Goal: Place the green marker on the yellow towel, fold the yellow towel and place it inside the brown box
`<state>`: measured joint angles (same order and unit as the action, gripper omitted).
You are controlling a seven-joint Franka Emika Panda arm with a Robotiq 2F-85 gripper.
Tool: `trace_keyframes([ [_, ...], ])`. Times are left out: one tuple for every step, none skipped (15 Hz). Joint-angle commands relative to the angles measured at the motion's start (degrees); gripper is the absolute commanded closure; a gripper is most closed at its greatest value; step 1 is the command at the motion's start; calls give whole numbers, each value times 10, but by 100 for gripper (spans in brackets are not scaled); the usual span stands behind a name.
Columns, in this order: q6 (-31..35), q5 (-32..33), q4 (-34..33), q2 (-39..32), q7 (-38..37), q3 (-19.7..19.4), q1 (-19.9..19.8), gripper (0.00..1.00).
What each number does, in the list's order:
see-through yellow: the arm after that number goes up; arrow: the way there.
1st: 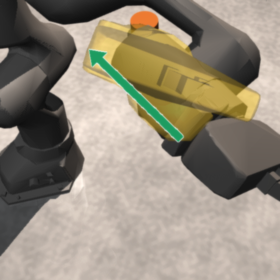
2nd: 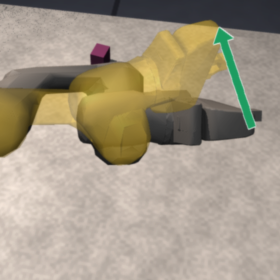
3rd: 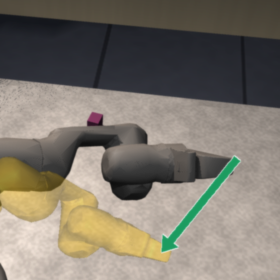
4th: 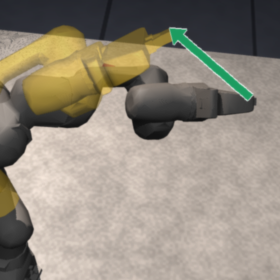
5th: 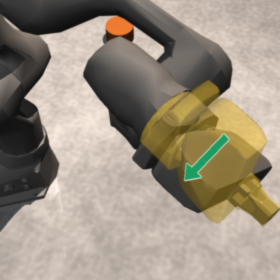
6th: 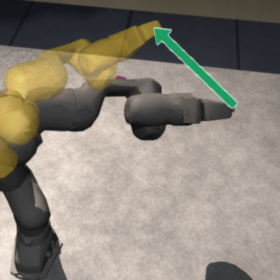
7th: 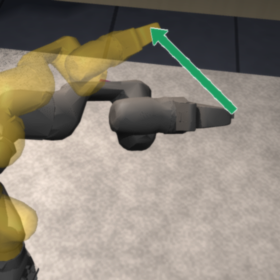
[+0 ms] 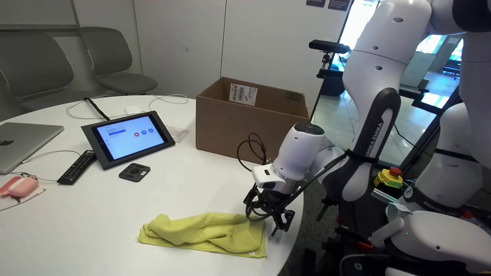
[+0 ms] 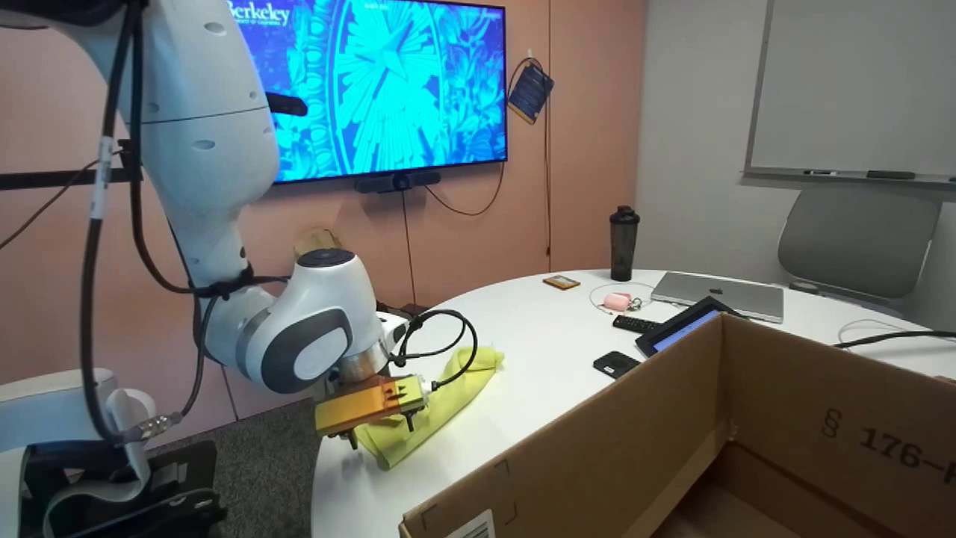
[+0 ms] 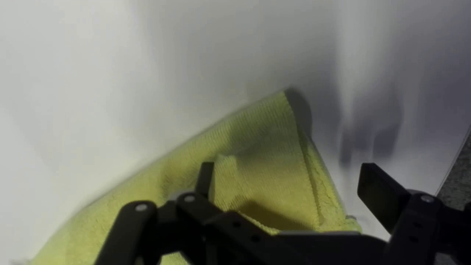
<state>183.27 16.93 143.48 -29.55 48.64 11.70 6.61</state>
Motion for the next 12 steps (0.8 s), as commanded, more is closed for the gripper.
trace_keyframes([
  [28,34,25,9,-23,-35,35,0],
  [23,40,28,9,-23,-32,33,0],
  [22,46,30,8,-24,-35,37,0],
  [28,29,32,6,-10,-45,52,0],
  [32,28,31,3,-12,-53,61,0],
  [33,26,29,-1,-14,-62,72,0],
  [34,24,26,-4,-16,-73,85,0],
  [35,23,22,-10,-19,-89,103,0],
  [38,20,18,-16,-22,-105,120,0],
  [39,17,13,-22,-25,-120,136,0],
  [36,13,5,-32,-30,-139,159,0],
  [33,9,0,-39,-35,-152,175,0],
])
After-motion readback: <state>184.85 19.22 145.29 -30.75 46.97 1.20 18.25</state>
